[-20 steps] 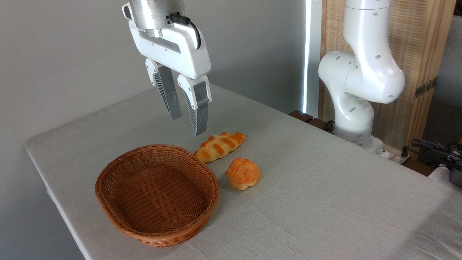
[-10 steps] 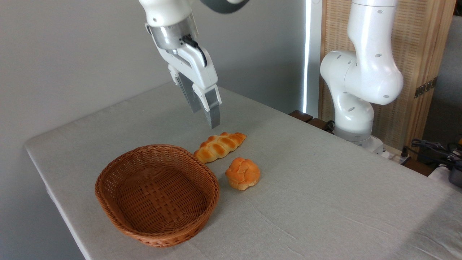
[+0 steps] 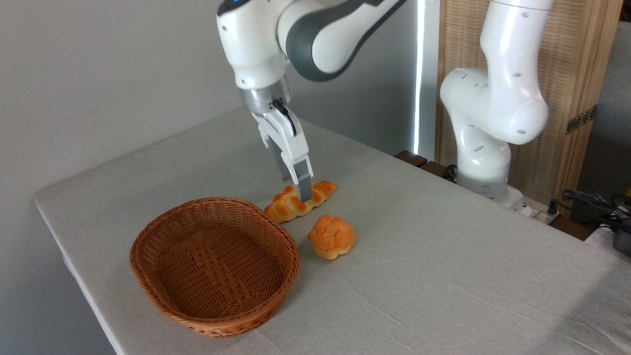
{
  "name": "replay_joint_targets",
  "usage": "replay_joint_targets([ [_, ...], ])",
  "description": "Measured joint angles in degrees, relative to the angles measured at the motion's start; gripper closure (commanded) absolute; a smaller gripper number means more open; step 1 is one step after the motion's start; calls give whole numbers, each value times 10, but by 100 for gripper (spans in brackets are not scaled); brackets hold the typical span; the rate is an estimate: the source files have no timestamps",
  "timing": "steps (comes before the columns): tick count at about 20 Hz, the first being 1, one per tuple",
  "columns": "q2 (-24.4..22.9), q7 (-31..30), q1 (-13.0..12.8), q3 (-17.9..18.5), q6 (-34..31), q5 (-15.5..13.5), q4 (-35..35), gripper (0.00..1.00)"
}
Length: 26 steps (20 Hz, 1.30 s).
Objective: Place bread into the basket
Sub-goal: 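Lower the open gripper onto the middle of the croissant roll, then close the gripper around the croissant roll, then lift the croissant and carry it over the wicker basket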
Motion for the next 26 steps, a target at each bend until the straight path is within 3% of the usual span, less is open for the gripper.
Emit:
replay_joint_targets([
  [2,1,0,0,-7,31,0,-23,0],
  [6,2,0,0,-9,46,0,-34,50],
  [9,3,0,0,-9,46,0,-34,64],
  [26,8,0,-1,-11,46,-1,-34,65],
])
